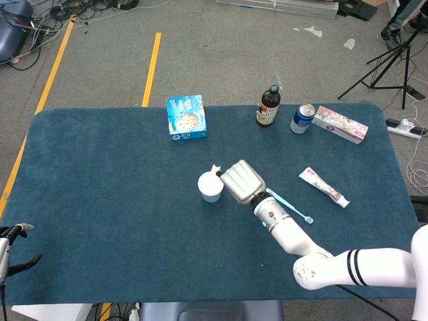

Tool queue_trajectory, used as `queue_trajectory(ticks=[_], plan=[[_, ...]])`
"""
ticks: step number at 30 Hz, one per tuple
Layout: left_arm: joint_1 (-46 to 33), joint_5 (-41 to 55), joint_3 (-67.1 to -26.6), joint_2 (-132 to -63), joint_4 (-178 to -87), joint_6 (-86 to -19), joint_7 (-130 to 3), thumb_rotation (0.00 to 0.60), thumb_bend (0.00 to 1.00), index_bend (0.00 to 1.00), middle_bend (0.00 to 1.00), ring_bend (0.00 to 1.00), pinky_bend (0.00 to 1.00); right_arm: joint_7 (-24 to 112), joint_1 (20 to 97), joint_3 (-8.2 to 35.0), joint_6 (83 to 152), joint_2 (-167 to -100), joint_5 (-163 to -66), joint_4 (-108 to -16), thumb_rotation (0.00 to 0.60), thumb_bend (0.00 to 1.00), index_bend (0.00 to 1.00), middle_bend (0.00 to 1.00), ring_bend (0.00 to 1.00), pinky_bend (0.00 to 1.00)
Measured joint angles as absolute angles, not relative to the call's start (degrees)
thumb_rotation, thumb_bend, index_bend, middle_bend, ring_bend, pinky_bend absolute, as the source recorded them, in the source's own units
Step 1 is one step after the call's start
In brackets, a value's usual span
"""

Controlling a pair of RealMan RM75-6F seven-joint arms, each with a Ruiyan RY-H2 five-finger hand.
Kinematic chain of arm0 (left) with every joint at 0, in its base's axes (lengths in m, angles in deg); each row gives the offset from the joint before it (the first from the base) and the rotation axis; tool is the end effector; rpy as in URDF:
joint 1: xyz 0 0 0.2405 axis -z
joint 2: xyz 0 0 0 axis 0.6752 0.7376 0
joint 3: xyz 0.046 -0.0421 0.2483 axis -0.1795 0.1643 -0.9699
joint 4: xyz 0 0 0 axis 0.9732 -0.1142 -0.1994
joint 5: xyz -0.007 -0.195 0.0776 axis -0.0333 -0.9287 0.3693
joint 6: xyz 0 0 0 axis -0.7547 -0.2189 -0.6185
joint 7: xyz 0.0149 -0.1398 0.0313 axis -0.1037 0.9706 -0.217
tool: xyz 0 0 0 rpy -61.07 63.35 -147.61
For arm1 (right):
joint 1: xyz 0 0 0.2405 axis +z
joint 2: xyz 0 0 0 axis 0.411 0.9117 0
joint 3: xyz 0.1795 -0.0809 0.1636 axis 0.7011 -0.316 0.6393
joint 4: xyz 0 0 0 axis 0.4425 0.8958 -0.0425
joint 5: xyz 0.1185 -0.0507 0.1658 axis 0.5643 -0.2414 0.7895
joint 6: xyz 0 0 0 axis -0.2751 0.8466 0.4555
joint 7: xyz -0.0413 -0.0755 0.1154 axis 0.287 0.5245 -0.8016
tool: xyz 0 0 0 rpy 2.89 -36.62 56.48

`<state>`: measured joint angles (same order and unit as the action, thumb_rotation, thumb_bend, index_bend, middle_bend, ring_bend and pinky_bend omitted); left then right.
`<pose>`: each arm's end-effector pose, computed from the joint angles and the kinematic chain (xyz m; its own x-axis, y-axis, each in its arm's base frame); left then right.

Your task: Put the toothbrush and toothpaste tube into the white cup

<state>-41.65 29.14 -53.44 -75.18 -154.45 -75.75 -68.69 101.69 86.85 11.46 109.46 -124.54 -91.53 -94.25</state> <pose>-0.3235 0.1536 0.1779 0.4926 0.0152 0.8701 0.8650 0.1010 -0.4914 -0.0458 -0.3477 0.0319 0.8110 -0.0694 0.5808 -0.5149 -0.5560 0.6525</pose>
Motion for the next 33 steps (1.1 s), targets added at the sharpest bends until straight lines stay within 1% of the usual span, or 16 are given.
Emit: queue_trajectory(ticks=[6,8,10,13,19,33], plan=[[-41.8,29.0,-53.3,-75.0,-154.7,-75.9,-68.5,0.6,0.0,0.38,0.46,0.38,0.36,99.4,88.0,10.7,107.7,-126.6,-90.6,-91.1,0.6,0.2,0.36,1.0,1.0,1.0],[-41.9,28.8,-53.3,-74.7,-154.9,-75.9,-68.5,0.6,0.0,0.42,0.46,0.38,0.36,98.6,88.4,10.4,107.0,-127.2,-90.3,-90.1,0.6,0.2,0.36,1.0,1.0,1.0],[-42.0,28.7,-53.3,-74.4,-155.3,-76.0,-68.7,0.6,0.0,0.49,0.46,0.38,0.36,97.9,88.7,10.3,106.3,-127.6,-90.0,-89.4,0.6,0.2,0.37,1.0,1.0,1.0],[-42.3,28.6,-53.2,-73.8,-155.9,-76.5,-68.9,0.6,0.0,0.56,0.47,0.38,0.36,96.8,89.3,10.1,105.4,-128.2,-89.7,-88.3,0.6,0.2,0.37,1.0,1.0,1.0],[-42.5,27.9,-53.3,-73.0,-156.6,-75.7,-69.6,0.6,0.0,0.66,0.48,0.39,0.36,96.0,90.4,9.3,104.8,-129.4,-89.5,-86.5,0.6,0.21,0.38,1.0,1.0,1.0],[-42.4,26.3,-53.2,-71.9,-157.7,-74.4,-70.1,0.6,0.0,0.77,0.51,0.41,0.38,95.5,93.0,8.1,103.5,-132.2,-87.2,-81.4,0.6,0.21,0.4,1.0,1.0,1.0]])
